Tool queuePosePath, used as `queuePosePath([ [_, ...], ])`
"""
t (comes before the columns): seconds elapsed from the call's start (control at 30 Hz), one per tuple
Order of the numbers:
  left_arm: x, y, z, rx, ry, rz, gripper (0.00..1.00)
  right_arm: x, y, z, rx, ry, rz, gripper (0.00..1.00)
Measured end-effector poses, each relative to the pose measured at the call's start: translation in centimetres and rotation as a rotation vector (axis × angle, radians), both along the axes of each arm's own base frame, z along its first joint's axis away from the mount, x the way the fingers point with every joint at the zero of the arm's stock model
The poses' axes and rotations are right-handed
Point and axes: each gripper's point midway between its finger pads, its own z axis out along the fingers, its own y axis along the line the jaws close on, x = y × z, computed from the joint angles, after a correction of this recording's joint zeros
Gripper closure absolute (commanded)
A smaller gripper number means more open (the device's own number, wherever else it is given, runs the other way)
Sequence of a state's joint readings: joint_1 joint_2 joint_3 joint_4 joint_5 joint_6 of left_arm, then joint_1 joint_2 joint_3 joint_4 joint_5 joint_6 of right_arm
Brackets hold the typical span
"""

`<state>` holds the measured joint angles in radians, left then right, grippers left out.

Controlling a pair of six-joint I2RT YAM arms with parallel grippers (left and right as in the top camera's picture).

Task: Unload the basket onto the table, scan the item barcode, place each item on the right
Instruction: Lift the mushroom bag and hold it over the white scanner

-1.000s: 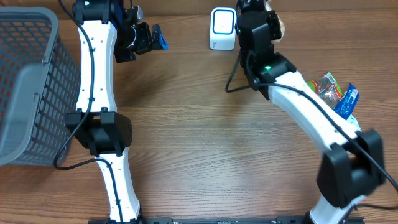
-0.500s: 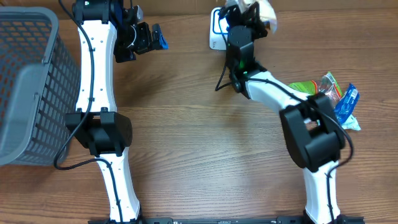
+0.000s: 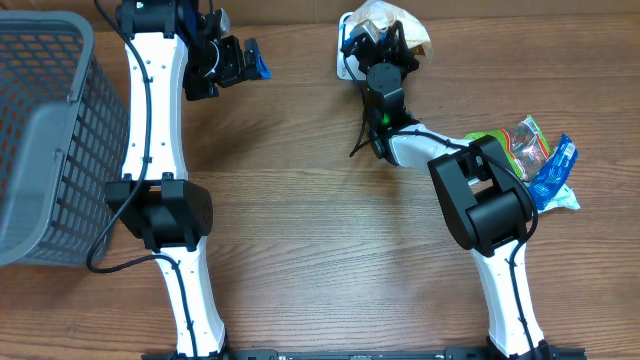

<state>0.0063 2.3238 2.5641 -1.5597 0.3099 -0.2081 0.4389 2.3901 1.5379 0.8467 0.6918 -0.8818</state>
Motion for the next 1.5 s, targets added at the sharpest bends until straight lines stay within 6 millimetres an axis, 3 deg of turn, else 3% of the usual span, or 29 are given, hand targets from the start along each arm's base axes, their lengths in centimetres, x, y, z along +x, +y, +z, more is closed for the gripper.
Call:
queuePosePath([
  [0.3,0.0,0.0,0.0,0.000,0.000,0.000,0.00,0.4,0.8,0.0,0.041,-0.009,0.069,0.96],
  [0.67,0.0,0.0,0.0,0.000,0.000,0.000,0.00,1.7,-2.2,0.0,0.085,-0.020,0.078,0.96],
  [0.9,0.0,0.0,0.0,0.000,0.000,0.000,0.00,1.9,-1.5,0.0,0.086,-0.018,0.122,0.96],
  [1.2,0.0,0.0,0.0,0.000,0.000,0.000,0.00,1.9,-1.1,-2.0,0.076,0.014,0.140,0.96],
  [1.5,0.0,0.0,0.0,0.000,0.000,0.000,0.00,1.9,-0.6,-2.4,0.072,0.020,0.147,0.96],
])
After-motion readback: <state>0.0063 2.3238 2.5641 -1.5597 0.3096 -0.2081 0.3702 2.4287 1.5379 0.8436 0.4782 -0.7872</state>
